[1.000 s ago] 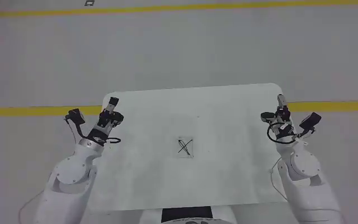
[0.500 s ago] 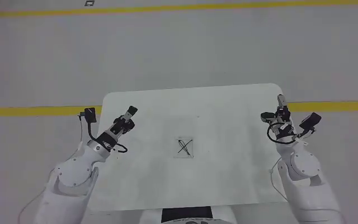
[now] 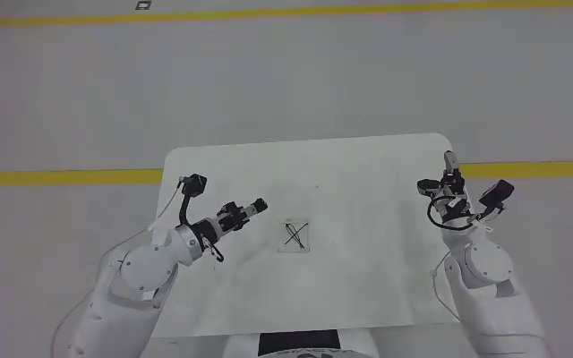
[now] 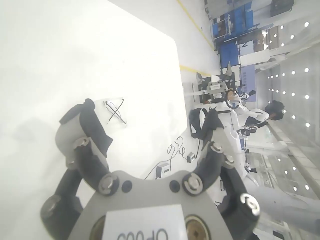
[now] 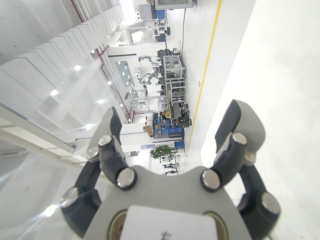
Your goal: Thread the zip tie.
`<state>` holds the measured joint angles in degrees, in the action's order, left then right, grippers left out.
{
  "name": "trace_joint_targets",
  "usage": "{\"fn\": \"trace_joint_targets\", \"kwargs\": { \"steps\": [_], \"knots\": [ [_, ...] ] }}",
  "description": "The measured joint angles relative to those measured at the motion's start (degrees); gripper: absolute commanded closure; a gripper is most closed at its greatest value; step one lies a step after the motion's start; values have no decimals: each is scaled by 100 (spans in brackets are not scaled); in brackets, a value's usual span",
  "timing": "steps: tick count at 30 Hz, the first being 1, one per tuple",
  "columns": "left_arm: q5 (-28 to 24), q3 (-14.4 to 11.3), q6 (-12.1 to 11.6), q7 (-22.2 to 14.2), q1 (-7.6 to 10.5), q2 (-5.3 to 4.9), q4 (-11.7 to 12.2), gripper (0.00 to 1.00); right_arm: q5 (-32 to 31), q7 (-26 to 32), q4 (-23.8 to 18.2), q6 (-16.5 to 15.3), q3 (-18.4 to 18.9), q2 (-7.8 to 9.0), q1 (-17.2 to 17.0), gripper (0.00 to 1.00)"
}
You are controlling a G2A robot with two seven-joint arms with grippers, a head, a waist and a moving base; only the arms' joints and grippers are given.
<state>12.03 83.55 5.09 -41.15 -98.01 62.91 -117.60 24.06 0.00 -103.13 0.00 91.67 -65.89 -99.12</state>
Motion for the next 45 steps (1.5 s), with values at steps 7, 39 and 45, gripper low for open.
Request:
{"fn": "trace_joint_targets", "kwargs": {
  "steps": [7, 39, 45],
  "knots": [
    [236, -124, -24, -96, 102, -13, -92, 0, 0, 0, 0, 0, 0, 0, 0, 0],
    [2913, -2093, 877, -1964, 1752, -43, 59, 0, 0, 0, 0, 0, 0, 0, 0, 0],
    [3517, -2517, 1165, -2066, 2001, -9, 227, 0, 0, 0, 0, 0, 0, 0, 0, 0]
  ]
}}
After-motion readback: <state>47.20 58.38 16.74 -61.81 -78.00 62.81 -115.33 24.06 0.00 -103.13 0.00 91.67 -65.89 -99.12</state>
